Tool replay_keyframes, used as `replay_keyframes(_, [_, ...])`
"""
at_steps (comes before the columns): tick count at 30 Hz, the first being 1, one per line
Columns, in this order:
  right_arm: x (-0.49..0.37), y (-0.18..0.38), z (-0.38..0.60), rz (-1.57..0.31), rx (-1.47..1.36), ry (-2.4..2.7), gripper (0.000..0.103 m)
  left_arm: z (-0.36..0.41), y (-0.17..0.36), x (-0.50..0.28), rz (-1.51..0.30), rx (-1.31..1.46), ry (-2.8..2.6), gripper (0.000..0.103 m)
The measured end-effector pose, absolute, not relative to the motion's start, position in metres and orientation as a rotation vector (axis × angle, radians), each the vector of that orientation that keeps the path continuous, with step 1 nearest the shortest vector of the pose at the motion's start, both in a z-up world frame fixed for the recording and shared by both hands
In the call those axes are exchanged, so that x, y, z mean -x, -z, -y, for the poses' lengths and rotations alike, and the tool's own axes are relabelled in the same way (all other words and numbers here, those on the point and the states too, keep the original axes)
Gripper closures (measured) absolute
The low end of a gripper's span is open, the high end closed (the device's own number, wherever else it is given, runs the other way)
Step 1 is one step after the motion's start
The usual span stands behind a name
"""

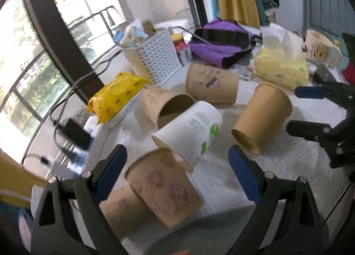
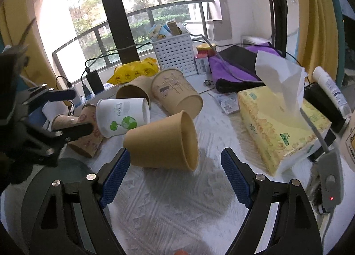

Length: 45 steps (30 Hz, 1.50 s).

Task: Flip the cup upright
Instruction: 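Reach the left tool toward the tipped white cup with green print, then close the left tool on the white cup and lift it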

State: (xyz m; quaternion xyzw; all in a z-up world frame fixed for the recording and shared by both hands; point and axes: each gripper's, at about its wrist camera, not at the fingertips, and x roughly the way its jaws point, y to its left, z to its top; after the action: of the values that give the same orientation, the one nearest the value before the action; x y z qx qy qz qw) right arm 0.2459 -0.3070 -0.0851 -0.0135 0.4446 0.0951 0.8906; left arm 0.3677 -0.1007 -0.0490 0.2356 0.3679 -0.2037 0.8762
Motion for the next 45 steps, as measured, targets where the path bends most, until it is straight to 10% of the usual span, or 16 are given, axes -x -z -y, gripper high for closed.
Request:
replay_keyframes(21, [-0.260,0.088,0.321,-0.929,-0.038,-0.197,0.017,0.145,0.098,-0.418,-0.892,-0.887,0.506,0.010])
replay_keyframes(27, [-0.259,0.083,0.321,-0.918,-0.041,-0.191,0.017,0.148,0.097,-0.415,-0.889,-0.899,0.508,0.035])
replay_keyframes(45, [-0.247,0.065,0.320,-0.876,-0.043,-0.196,0.017,0.146,0.058,-0.396,-0.869,-0.817,0.519,0.036])
